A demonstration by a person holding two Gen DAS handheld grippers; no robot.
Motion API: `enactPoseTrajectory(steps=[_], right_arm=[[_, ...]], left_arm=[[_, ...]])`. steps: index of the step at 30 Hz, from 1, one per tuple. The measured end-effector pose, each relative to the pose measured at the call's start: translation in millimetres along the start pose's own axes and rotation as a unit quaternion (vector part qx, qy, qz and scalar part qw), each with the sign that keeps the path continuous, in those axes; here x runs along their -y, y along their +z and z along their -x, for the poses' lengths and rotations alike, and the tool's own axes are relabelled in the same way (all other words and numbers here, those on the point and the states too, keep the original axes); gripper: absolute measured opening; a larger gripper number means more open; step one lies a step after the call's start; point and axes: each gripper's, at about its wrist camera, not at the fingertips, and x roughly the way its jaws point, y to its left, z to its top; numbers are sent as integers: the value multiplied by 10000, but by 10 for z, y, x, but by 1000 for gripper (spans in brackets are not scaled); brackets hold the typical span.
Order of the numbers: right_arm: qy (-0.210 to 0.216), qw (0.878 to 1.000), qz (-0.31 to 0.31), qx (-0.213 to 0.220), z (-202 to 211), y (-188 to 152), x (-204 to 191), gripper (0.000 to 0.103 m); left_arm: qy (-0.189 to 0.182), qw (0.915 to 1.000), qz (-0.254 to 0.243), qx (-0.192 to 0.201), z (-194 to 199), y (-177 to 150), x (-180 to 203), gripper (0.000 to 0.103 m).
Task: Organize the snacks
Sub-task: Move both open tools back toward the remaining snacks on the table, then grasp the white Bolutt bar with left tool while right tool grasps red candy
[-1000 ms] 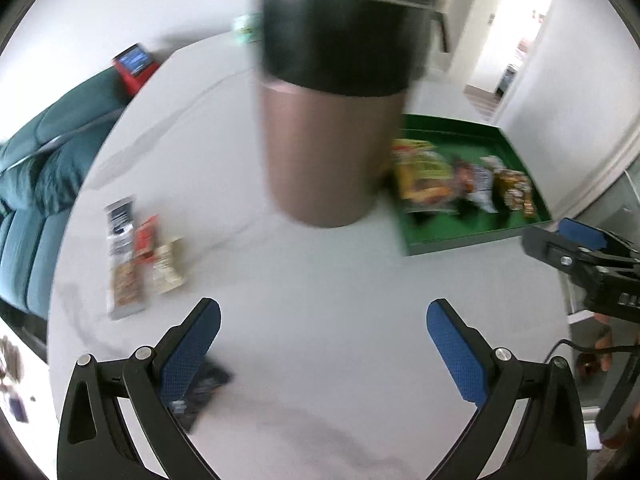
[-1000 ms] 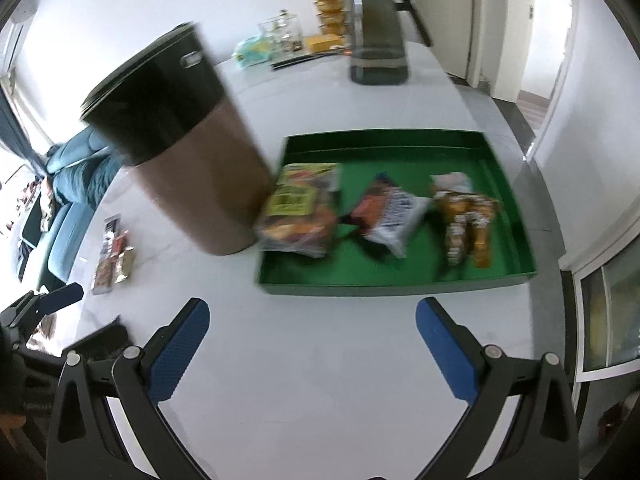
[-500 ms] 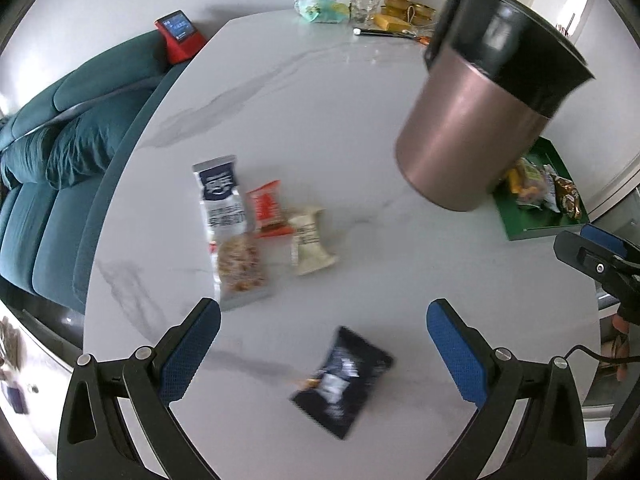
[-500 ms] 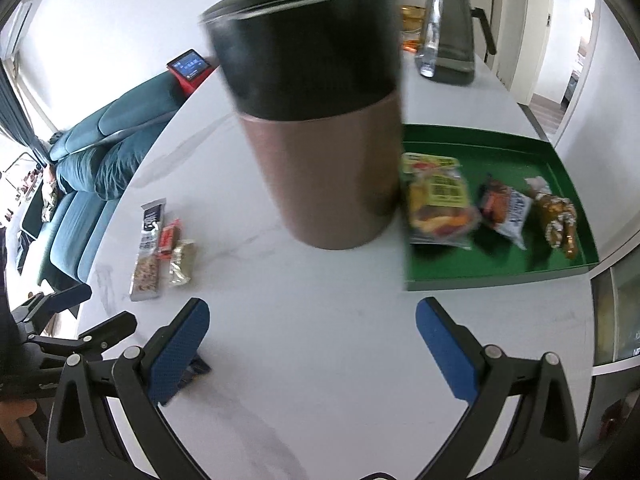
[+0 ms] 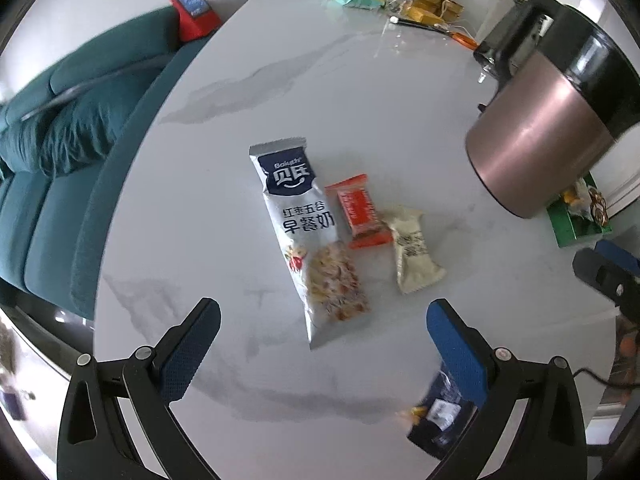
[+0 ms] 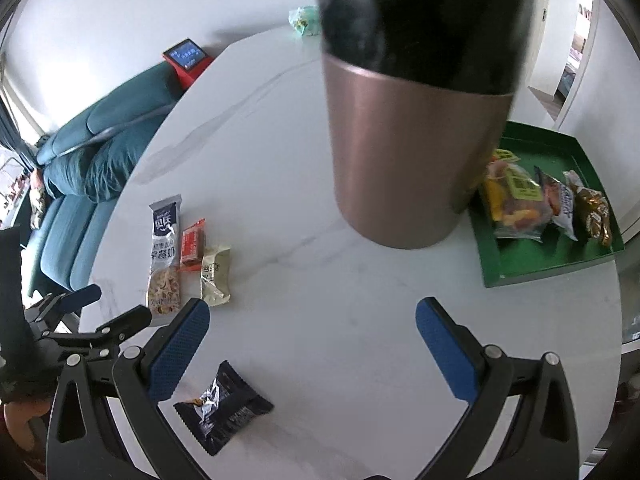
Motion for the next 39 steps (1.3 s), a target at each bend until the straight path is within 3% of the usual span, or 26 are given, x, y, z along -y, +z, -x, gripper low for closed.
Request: enactPoseTrajectory(steps=[20, 39], right_arm=[[-182, 9976, 485, -451, -555, 263, -438, 103], [-290, 9882, 1348, -660, -908, 495, -1020, 103]], left_arm=[[58, 9993, 40, -376, -528, 182, -246, 101], [307, 9985, 428, -131, -493, 196, -595, 101]])
